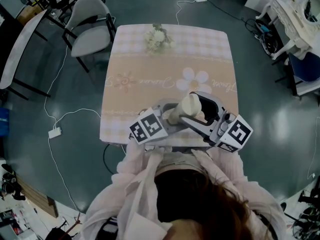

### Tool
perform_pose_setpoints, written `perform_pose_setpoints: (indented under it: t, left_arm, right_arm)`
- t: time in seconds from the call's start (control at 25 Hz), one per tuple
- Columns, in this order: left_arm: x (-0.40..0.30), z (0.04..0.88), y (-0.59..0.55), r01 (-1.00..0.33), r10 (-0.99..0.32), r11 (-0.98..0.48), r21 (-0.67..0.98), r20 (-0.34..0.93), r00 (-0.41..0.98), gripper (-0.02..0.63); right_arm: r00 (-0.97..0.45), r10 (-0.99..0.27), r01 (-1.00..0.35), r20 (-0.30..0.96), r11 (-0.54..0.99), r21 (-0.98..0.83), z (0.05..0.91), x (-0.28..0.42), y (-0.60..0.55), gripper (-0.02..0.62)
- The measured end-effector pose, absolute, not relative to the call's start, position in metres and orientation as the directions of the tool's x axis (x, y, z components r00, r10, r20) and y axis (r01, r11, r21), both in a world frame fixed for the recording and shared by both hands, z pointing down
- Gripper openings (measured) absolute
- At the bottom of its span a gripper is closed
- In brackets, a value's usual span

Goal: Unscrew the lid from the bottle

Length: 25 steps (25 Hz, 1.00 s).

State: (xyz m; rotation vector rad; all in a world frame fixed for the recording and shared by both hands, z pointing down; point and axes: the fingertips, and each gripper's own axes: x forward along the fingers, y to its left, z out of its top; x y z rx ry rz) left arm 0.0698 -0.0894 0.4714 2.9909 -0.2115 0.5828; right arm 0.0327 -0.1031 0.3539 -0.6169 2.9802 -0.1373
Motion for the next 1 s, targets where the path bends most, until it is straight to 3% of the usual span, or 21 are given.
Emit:
perform_pose_setpoints:
  t: [0.32,1.0]
  left_arm:
    - [0.069,0.461,-0.065,0.023,0.050,-0.995,0.092,0.302,0.952,0.313]
    - [0.070,0.455,-0.043,0.222,0.261,-0.960,0.170,0.257,0.930,0.313]
  right_arm:
    - [-0.961,-0.217,-0.208,-0.170,0.976,-0.070,0.344,0.028,-0.081,0.307]
    - [-0.958,-0.080,-0.057,-0.275,0.994,-0.089,0.329,0.028,-0.069,0.305]
